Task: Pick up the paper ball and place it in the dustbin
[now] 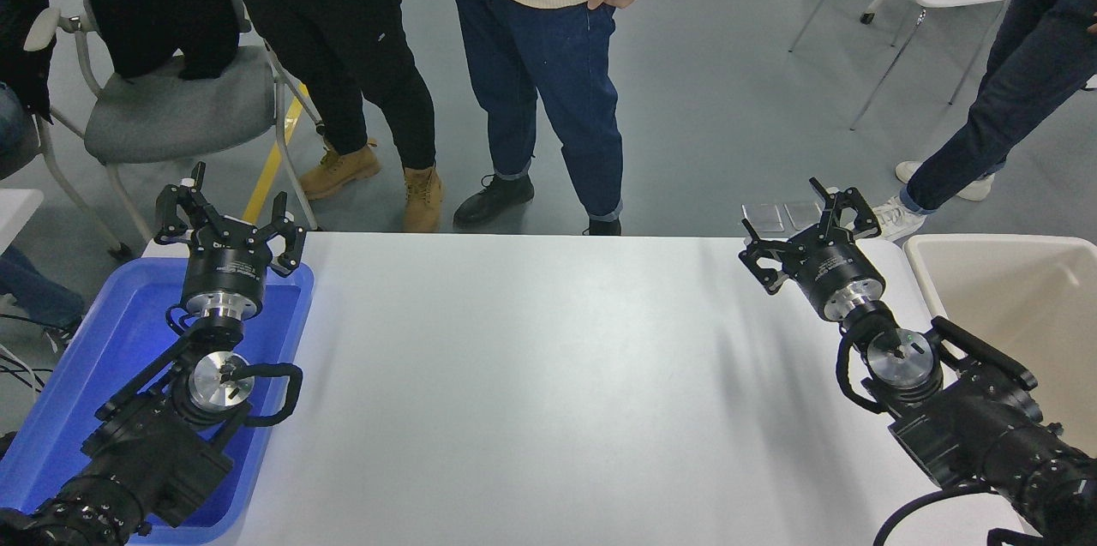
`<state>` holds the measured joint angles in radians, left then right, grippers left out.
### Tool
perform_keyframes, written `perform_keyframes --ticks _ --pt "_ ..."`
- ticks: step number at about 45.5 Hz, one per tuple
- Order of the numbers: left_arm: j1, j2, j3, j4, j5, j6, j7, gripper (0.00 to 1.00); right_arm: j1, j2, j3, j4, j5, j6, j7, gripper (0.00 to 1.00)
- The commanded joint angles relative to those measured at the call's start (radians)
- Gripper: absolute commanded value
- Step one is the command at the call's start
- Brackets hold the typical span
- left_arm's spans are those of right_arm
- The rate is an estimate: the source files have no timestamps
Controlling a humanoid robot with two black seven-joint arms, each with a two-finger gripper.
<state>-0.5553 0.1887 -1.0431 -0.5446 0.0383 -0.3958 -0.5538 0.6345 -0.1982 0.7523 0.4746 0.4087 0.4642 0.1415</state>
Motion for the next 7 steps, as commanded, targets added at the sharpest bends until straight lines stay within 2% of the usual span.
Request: perform_keyframes --ticks 1,7 --pt "0.000 0.000 0.000 0.000 0.000 0.000 0.000 0.99 -0.013 0.003 0.001 -0.008 0.004 0.024 0.000 1.00" --pt "0.000 0.000 0.000 0.000 0.000 0.000 0.000 0.99 -0.016 0.000 -0.001 -0.022 0.004 0.039 0.000 1.00"
